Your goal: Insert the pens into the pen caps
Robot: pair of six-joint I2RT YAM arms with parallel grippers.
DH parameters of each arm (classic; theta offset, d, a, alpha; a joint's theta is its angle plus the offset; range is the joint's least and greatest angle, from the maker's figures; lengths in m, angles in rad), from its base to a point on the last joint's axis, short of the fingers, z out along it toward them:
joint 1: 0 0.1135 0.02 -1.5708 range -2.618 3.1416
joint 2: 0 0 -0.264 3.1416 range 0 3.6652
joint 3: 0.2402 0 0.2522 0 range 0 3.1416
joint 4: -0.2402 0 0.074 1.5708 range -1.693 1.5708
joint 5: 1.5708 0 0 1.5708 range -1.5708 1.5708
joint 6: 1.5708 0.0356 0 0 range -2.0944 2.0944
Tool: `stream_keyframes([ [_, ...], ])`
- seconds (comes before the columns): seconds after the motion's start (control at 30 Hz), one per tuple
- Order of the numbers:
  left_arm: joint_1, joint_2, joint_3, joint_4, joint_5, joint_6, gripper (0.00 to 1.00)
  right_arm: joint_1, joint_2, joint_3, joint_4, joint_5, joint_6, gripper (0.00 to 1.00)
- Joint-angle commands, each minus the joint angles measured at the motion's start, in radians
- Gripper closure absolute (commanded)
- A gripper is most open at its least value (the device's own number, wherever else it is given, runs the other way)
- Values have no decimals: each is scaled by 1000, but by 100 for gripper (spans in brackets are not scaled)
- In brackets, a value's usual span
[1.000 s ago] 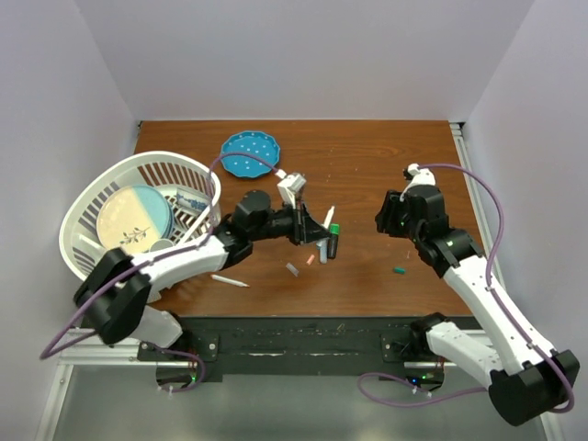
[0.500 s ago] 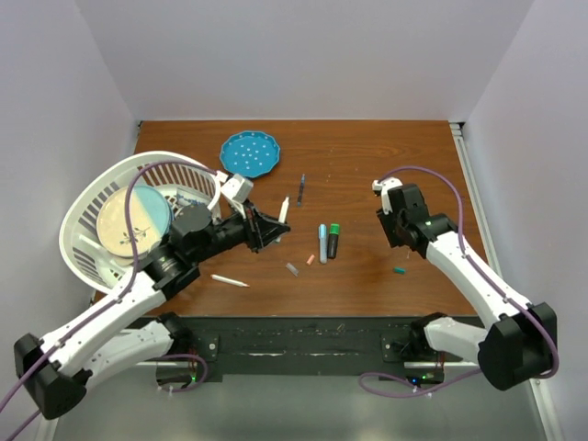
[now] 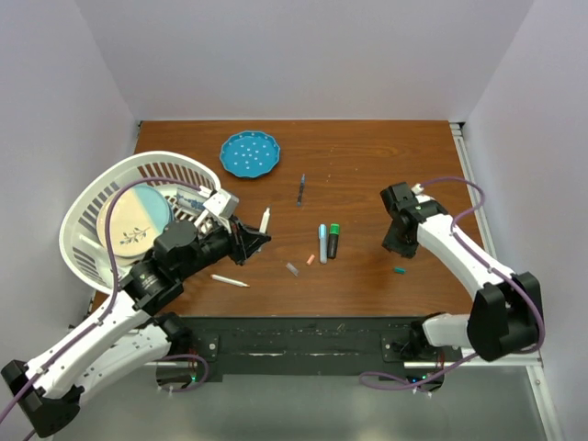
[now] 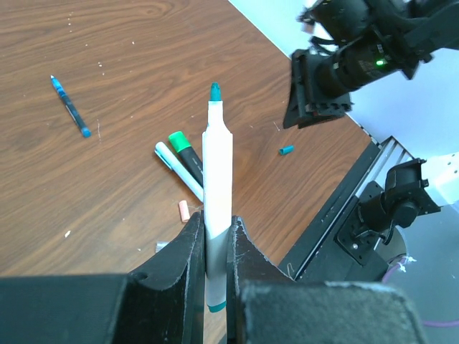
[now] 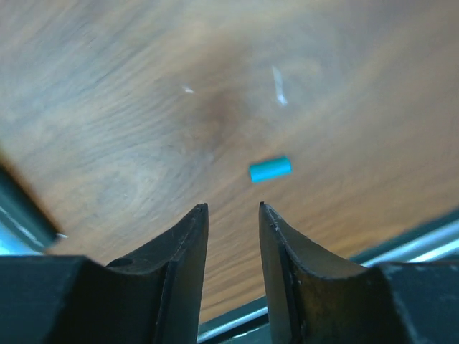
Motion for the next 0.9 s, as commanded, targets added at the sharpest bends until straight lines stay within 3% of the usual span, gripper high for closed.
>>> stream_keyframes([
  [0.0,6,-23,0,16,-1,31,100,-12,-102,-2,-102,68,472,59],
  [0.23,4,-52,-6,20,-8,26,100,-69,-91,-72,-167,37,742,62],
  [0.4,4,-50,-6,29,9,26,100,-80,-114,-189,-91,-24,889,62],
  [0.87,4,-64,-6,32,-5,29,100,-87,-42,-184,-77,75,962,61],
])
